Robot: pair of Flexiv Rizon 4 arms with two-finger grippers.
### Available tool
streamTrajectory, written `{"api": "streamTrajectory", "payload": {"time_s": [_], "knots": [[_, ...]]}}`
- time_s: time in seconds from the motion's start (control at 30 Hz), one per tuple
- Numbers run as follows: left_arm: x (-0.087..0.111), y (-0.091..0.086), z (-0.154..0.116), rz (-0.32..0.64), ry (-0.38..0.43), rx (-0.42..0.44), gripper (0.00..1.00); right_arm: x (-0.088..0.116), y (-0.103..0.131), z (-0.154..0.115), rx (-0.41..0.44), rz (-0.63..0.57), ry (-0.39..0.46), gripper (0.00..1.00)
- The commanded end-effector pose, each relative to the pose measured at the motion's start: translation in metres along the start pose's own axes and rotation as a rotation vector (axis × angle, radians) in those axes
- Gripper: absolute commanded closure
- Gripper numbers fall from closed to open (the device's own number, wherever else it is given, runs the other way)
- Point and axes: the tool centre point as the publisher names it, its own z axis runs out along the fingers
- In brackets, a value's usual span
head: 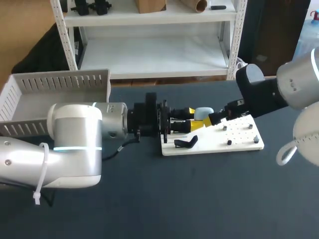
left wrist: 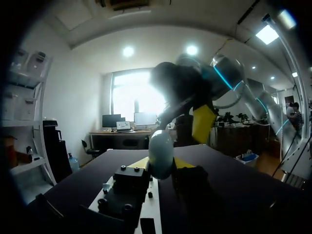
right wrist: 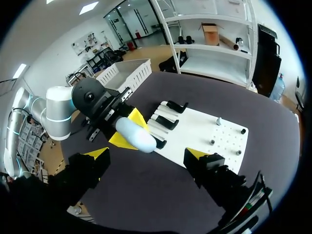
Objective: Pick up each earbud case from the left stands, insert the matching earbuds, close the lid, and place the case in the box.
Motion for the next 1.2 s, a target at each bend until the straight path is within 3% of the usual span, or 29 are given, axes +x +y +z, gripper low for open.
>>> {"api": "streamTrajectory", "payload": {"time_s": [0.03, 0.7, 1.2], "knots": [[0.001, -0.001, 0.000, 0.002, -0.004, -0.004, 1.00, -0.003, -0.004, 0.005, 0.000, 0.008, -0.003, 0.00], [0.001, -0.001, 0.000, 0.002, -0.004, -0.004, 1.00, -0.007, -0.012, 0.011, 0.024, 0.034, -0.012, 0.00], [0.001, -0.001, 0.000, 0.002, -0.004, -0.004, 1.00, -0.023, -0.015, 0.005, 0.043, 0.037, -0.036, 0.00]]}}
